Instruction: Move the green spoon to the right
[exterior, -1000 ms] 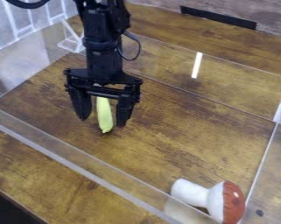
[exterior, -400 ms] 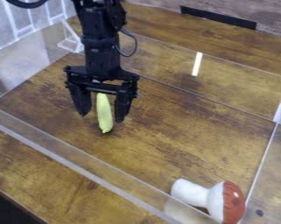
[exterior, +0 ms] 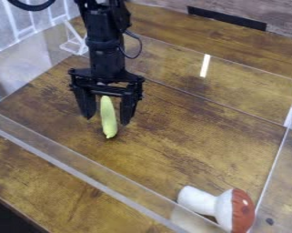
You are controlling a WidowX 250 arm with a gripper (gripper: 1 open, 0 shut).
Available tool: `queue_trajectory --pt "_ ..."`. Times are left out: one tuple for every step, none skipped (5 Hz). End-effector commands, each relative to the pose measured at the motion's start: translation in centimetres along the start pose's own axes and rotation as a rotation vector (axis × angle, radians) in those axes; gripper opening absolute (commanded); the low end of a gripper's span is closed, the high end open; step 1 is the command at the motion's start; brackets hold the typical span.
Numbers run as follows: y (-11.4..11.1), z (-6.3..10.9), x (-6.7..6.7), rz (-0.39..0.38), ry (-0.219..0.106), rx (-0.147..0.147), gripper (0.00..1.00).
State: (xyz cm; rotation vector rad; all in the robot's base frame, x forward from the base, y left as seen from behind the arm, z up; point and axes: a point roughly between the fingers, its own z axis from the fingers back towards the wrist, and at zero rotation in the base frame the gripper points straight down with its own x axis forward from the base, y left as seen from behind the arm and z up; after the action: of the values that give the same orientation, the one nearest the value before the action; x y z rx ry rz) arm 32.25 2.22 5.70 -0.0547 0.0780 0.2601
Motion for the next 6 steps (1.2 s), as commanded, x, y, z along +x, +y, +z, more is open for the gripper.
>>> queue_trajectory --pt "-0.3 0.7 -0.1 0.04 -0.037 -0.008 1.0" --pt "-0.5 0.3 -0.4 0.071 -0.032 -0.013 0.0" --pt "-0.3 0.9 0.7 0.139 -0.036 -0.023 0.0" --pt "0.3 1.8 2.4 0.203 -0.041 -0.04 1.0" --pt "-0.2 1.4 2.0 0.193 -0.033 -0.049 1.0" --pt "-0.9 0.5 1.5 0.179 -0.022 -0.045 0.0"
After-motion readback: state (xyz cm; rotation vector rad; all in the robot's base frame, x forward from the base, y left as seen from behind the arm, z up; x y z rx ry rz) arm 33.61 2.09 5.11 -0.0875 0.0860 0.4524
